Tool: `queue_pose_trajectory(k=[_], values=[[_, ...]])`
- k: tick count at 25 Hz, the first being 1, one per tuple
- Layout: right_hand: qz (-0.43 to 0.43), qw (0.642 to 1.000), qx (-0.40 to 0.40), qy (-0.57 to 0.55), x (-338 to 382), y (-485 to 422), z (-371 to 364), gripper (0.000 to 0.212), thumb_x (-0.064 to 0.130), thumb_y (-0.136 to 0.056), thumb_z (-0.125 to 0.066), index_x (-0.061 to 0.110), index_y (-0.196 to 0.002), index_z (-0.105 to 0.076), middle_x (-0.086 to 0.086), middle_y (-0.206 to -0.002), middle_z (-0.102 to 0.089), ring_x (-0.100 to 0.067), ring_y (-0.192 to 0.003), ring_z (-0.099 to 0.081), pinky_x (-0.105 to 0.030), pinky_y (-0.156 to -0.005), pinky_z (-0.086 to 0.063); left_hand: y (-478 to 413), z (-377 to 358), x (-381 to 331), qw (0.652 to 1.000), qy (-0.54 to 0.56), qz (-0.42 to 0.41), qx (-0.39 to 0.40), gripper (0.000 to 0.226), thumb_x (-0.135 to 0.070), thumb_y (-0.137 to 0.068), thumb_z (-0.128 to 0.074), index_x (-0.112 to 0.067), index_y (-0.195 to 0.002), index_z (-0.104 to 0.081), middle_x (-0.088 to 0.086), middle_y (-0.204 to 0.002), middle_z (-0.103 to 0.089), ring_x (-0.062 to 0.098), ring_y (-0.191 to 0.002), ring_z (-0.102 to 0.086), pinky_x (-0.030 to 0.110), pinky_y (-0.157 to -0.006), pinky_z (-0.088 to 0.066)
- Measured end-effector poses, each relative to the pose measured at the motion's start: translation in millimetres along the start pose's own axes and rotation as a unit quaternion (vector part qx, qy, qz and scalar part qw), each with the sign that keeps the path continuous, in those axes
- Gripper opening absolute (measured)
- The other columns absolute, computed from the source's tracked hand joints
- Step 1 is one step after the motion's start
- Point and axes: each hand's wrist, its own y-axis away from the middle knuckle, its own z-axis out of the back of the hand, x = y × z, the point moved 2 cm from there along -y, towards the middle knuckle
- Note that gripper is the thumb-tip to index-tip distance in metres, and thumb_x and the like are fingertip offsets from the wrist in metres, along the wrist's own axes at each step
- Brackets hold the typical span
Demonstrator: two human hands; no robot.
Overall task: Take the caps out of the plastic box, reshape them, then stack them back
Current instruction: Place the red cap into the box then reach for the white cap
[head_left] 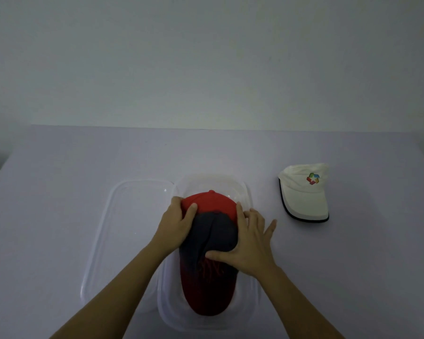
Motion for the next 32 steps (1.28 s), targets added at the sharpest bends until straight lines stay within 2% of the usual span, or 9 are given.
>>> queue_pose_trajectory(k=[4, 7, 9, 12, 14, 19, 23, 27, 32], values=[[0.015, 0.999, -0.015, 0.050, -1, -1, -8, 0.134, 0.097, -0.045, -0.034, 0.021, -0.148, 0.005, -0.005, -0.152, -0.022, -0.027, -0.143, -0.003, -0.067, -0.104, 0.016, 7, -20, 5, 1.000, 0.004, 0.022, 0.014, 0.057, -0.040, -0.099, -0.027, -0.013, -0.148, -0.017, 0.014, -0.145, -0.032, 0.027, -0.133, -0.036, 0.032, -0.106, -0.029], [0.025, 0.997, -0.032, 0.070, -2, -2, -10, 0.129, 0.096, -0.050, -0.031, 0.017, -0.148, -0.007, -0.003, -0.151, -0.029, -0.029, -0.144, -0.006, -0.067, -0.104, 0.015, -3, -23, 8, 0.998, -0.011, 0.046, 0.029, 0.049, -0.030, -0.100, -0.026, -0.010, -0.145, -0.025, 0.014, -0.144, -0.032, 0.026, -0.132, -0.034, 0.033, -0.110, -0.024], [0.033, 0.996, -0.036, 0.079, -1, -3, -10, 0.128, 0.096, -0.050, -0.027, 0.018, -0.148, -0.004, -0.003, -0.155, -0.020, -0.027, -0.144, -0.001, -0.063, -0.105, 0.018, -8, -22, 8, 0.998, -0.036, 0.040, 0.038, 0.041, -0.025, -0.101, -0.025, -0.006, -0.134, -0.037, 0.007, -0.129, -0.039, 0.025, -0.128, -0.034, 0.037, -0.114, -0.021], [0.069, 0.996, -0.048, 0.003, -4, 2, -7, 0.116, 0.095, -0.055, -0.017, 0.028, -0.146, 0.011, 0.001, -0.158, 0.009, -0.018, -0.143, 0.017, -0.050, -0.110, 0.022, -6, -16, -4, 0.997, -0.080, 0.004, 0.008, 0.050, -0.026, -0.100, -0.026, -0.004, -0.145, -0.020, 0.011, -0.154, -0.020, 0.026, -0.144, -0.015, 0.035, -0.116, -0.013], [0.073, 0.987, -0.093, -0.111, -13, 5, 3, 0.099, 0.089, -0.066, -0.012, 0.033, -0.144, 0.009, 0.003, -0.157, 0.013, -0.011, -0.143, 0.018, -0.041, -0.114, 0.016, -1, -10, -26, 0.993, -0.079, -0.060, -0.065, 0.052, -0.026, -0.100, -0.027, -0.007, -0.148, -0.015, 0.009, -0.158, -0.012, 0.020, -0.146, -0.011, 0.026, -0.114, -0.009], [-0.052, 0.935, -0.248, -0.247, -79, -6, 40, 0.076, 0.070, -0.084, -0.022, 0.022, -0.144, -0.024, -0.005, -0.155, -0.014, -0.018, -0.143, -0.011, -0.038, -0.114, -0.018, -15, -33, -100, 0.977, -0.022, -0.194, -0.082, 0.045, -0.020, -0.098, -0.041, -0.012, -0.142, -0.034, 0.006, -0.145, -0.041, 0.010, -0.125, -0.042, 0.019, -0.101, -0.030], [-0.154, 0.907, -0.292, -0.261, -155, -30, 66, 0.074, 0.056, -0.082, -0.035, 0.007, -0.137, -0.035, -0.016, -0.145, -0.031, -0.027, -0.136, -0.024, -0.041, -0.111, -0.025, -52, -90, -143, 0.990, 0.024, -0.140, 0.020, 0.050, -0.031, -0.094, -0.049, -0.023, -0.141, -0.035, -0.001, -0.145, -0.040, 0.004, -0.107, -0.048, 0.021, -0.091, -0.039], [-0.269, 0.863, -0.239, -0.354, -221, -47, 68, 0.065, 0.041, -0.089, -0.053, 0.006, -0.139, -0.032, -0.019, -0.144, -0.032, -0.031, -0.132, -0.034, -0.042, -0.106, -0.031, -91, -147, -144, 0.992, 0.056, -0.037, 0.104, 0.050, -0.045, -0.088, -0.054, -0.035, -0.135, -0.040, 0.000, -0.146, -0.036, 0.020, -0.124, -0.046, 0.044, -0.104, -0.042], [-0.364, 0.793, -0.147, -0.466, -255, -54, 55, 0.075, 0.052, -0.084, -0.054, 0.010, -0.141, -0.029, -0.012, -0.129, -0.047, -0.025, -0.114, -0.050, -0.045, -0.103, -0.041, -122, -199, -141, 0.988, 0.039, -0.023, 0.148, 0.060, -0.055, -0.085, -0.052, -0.041, -0.139, -0.029, 0.002, -0.147, -0.028, 0.021, -0.134, -0.031, 0.043, -0.110, -0.031]])
